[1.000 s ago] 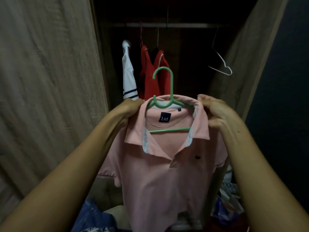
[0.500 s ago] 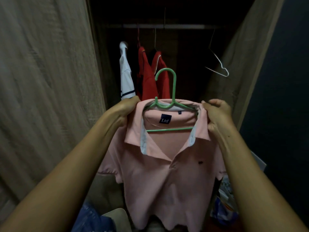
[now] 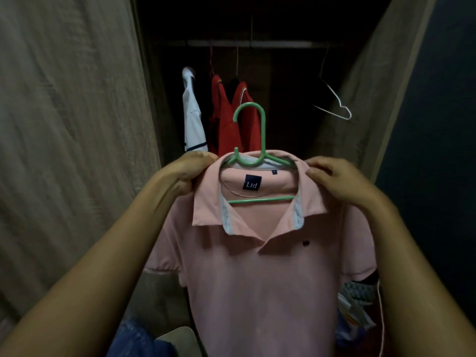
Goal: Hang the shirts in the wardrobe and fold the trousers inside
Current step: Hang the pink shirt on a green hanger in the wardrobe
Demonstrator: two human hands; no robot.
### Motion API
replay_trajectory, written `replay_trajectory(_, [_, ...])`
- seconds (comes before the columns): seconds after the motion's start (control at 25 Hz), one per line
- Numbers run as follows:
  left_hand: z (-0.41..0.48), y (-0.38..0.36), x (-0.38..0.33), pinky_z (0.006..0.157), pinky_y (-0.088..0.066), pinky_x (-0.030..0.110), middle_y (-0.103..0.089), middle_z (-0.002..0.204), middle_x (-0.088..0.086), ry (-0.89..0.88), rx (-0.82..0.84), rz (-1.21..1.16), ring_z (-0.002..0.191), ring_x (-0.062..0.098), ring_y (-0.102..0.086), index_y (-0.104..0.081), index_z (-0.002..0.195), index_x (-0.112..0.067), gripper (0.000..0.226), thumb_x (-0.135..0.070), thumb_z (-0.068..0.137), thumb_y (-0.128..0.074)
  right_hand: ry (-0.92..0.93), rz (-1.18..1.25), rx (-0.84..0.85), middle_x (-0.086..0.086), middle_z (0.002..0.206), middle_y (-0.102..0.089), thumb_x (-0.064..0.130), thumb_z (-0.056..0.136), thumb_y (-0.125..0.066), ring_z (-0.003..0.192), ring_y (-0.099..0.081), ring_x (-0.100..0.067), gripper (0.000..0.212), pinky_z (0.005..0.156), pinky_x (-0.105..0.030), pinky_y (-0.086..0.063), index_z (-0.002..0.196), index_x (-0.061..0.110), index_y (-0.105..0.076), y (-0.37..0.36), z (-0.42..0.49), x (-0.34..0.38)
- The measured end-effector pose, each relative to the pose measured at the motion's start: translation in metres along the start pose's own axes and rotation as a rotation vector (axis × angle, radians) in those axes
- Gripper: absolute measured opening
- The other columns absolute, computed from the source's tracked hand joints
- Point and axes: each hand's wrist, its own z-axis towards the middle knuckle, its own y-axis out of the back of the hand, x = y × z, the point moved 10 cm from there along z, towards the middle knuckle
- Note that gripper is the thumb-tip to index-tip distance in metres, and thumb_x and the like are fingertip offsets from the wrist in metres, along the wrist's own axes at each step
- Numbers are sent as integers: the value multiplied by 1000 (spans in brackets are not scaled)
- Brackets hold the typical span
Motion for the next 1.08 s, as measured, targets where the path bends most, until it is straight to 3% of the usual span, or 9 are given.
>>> replay_trajectory(0.08, [-2,-3,-4,58,-51,19,-62,75,3,-69,68,8,70,12,-55,-62,85,-12,19,-5,96,-47,23,-37,-14,3,92,-69,15,88,-62,87,-62,-12,14,76,-25,-45,100,16,-70,1,-4,-1])
replay_trajectory(0.24, [-8,-14,-18,73,-49,22,-60,98,7,-270,186,138,86,14,-55,-56,117,-4,23,-11,100,-42,-56,-100,-279,3,81,-66,26,89,-60,78,-60,-18,8,67,-34,-47,86,23,-66,14,-21,-6])
replay_trajectory(0.44, [-5,-23,-45,86,-53,34,-67,103,-2,-679,73,744,95,14,-63,-63,112,-19,25,-22,87,-66,-188,-156,-448,-4,93,-66,27,93,-54,82,-51,-19,17,65,-26,-29,96,17,-66,41,-39,-6])
replay_trajectory(0.56, [8,-32,-49,84,-51,40,-68,98,-3,-799,4,760,89,15,-63,-64,108,-20,26,-31,85,-60,-194,-219,-513,-8,98,-69,28,93,-54,89,-58,-28,18,72,-28,-31,97,16,-67,56,-40,-5])
replay_trajectory(0.72, [29,-44,-67,91,-48,25,-64,114,5,-636,91,387,99,10,-60,-58,123,-13,29,-23,99,-45,-105,-278,-584,-9,94,-69,26,92,-55,86,-60,-31,17,79,-36,-38,92,13,-66,70,-38,-1])
replay_trajectory(0.8, [36,-58,-91,83,-49,24,-65,105,9,-594,116,288,89,13,-61,-62,114,-8,29,-27,99,-46,-56,-296,-598,-6,94,-69,30,90,-50,86,-61,-30,22,78,-34,-35,90,15,-66,69,-33,0])
replay_trajectory(0.92, [58,-83,-97,63,-44,30,-54,75,12,-428,227,511,65,21,-47,-61,79,-8,45,-52,88,-56,-35,-299,-602,-3,95,-69,27,88,-49,88,-61,-27,21,75,-28,-25,89,16,-66,65,-23,-5])
replay_trajectory(1.0, [76,-83,-82,61,-42,28,-49,71,12,-277,318,606,62,22,-44,-62,80,-7,51,-58,81,-61,3,-259,-611,-4,92,-69,19,89,-56,85,-62,-28,12,76,-30,-31,87,14,-66,64,-19,-8])
replay_trajectory(1.08, [93,-77,-77,77,-53,30,-63,87,9,-222,322,597,79,18,-60,-72,91,-11,49,-56,70,-73,39,-232,-599,-5,88,-69,15,88,-60,80,-63,-29,8,76,-36,-40,85,14,-66,59,-14,-9])
